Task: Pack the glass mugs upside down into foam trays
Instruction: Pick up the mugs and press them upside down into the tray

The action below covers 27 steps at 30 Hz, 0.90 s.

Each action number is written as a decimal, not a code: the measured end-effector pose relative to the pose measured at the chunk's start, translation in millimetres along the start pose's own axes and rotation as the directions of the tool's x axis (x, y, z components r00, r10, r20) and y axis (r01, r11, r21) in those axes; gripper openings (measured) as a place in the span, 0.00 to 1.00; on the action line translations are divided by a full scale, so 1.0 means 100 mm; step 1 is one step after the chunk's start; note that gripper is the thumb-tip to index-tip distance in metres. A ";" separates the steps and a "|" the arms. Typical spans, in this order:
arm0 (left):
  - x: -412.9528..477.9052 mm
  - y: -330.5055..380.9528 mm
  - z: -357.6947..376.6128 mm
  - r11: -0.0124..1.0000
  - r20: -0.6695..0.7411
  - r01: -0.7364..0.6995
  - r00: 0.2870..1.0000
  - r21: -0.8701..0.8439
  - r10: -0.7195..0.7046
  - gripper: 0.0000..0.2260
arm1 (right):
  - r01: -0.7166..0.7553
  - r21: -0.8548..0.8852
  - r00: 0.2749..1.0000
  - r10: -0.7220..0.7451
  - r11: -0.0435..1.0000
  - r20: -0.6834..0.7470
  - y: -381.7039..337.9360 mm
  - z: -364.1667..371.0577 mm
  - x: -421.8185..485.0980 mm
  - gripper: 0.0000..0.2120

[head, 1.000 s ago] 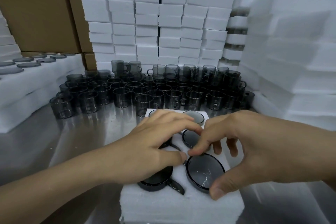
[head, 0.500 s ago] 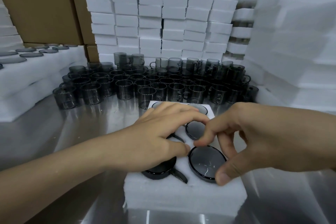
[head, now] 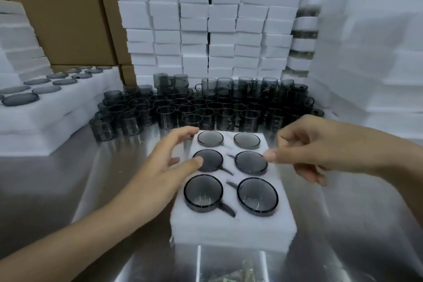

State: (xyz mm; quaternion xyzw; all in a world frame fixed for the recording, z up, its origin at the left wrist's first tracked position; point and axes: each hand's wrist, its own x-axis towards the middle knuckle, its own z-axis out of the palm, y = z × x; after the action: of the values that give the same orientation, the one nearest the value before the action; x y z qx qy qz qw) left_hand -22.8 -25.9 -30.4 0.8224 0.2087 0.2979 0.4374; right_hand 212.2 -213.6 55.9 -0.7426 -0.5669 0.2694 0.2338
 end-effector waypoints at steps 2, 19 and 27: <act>0.00 -0.01 0.03 0.980 -0.006 0.139 0.990 -0.144 -0.141 0.20 | -0.132 -0.054 0.987 0.136 0.990 0.083 0.03 0.05 0.04 0.30; -0.02 -0.06 0.16 0.904 0.233 0.210 0.964 -0.371 -0.128 0.15 | -0.320 -0.089 0.916 0.332 0.943 0.223 0.06 0.26 0.23 0.39; -0.05 0.06 0.09 0.920 0.288 0.269 0.939 -0.284 -0.186 0.14 | -0.360 -0.097 0.892 0.373 0.928 0.255 0.04 0.29 0.21 0.47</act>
State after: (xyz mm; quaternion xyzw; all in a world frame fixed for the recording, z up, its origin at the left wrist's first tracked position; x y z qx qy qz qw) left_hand -19.5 -37.7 -30.6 0.7420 0.1946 0.1661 0.6197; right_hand 199.8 -193.0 29.1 -0.7978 -0.4492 0.3937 0.0821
